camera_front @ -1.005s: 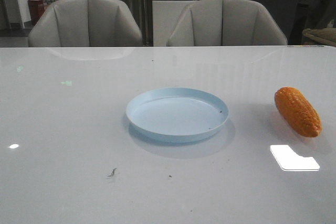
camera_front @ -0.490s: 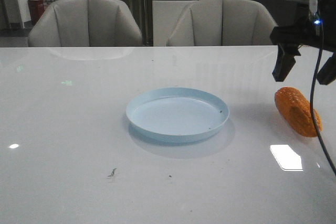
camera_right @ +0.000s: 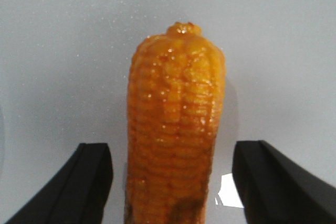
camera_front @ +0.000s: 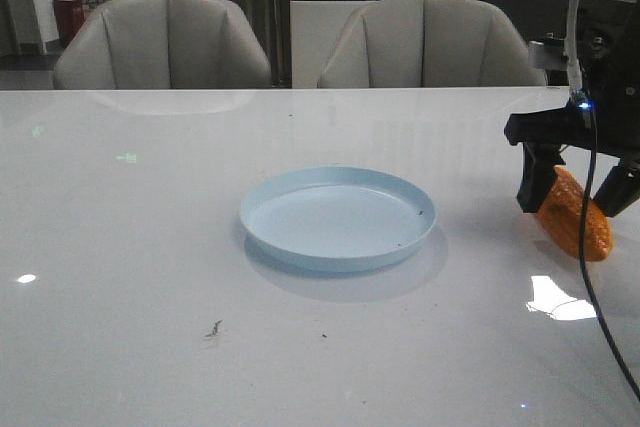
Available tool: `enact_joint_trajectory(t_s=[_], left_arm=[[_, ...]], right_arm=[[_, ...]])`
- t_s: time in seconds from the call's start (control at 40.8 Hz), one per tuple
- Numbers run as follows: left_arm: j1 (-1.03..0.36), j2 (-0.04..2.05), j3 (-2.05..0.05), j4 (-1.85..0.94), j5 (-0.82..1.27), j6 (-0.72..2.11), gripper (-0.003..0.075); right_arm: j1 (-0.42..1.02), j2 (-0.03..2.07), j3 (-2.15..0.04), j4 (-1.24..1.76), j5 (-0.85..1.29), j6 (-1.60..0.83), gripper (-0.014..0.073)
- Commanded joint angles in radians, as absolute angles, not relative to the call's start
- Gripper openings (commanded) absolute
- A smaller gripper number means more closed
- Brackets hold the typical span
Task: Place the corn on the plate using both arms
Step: 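Lower the right gripper over the orange corn and close on it, then lift the corn and carry it over the plate with the right gripper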
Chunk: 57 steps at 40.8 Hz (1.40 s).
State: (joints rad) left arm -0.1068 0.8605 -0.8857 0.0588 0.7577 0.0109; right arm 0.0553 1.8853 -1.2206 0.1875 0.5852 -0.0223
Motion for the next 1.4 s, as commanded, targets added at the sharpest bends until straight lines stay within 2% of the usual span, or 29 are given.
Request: enact_joint_trajectory(t_s=[0.0,0.123,0.196,0.441,0.662,1.005,1.373], left_arm=[[-0.106,0.85,-0.912,0.065,0.678,0.0,0.0499],[-0.106,0.85,-0.912,0.082,0.676,0.0,0.0499],[-0.106,0.85,-0.912,0.082,0.674,0.0,0.0499],[-0.106,0.85,-0.912,0.082,0.65,0.0,0.0499],[-0.106,0.85,-0.912,0.078,0.648,0.0,0.0499],[-0.106,0.85,-0.912,0.078,0.648,0.0,0.0499],[-0.106,0.85,-0.912,0.067,0.658,0.0,0.0499]], right_arm=[[0.049,1.836,-1.254,0.19,0.542,-0.022,0.0385],[0.049,1.836,-1.261,0.19,0.536,-0.022,0.0229],[0.05,1.836,-1.29,0.19,0.551,-0.022,0.0202],[0.108,1.836,-1.55,0.19,0.697,-0.022,0.0203],[0.25,1.836,-1.757,0.19,0.766,-0.022,0.0203],[0.447,1.915,-1.781,0.185,0.775,-0.032,0.0203],[0.478,2.084,-1.781,0.175,0.78,-0.032,0.0211]])
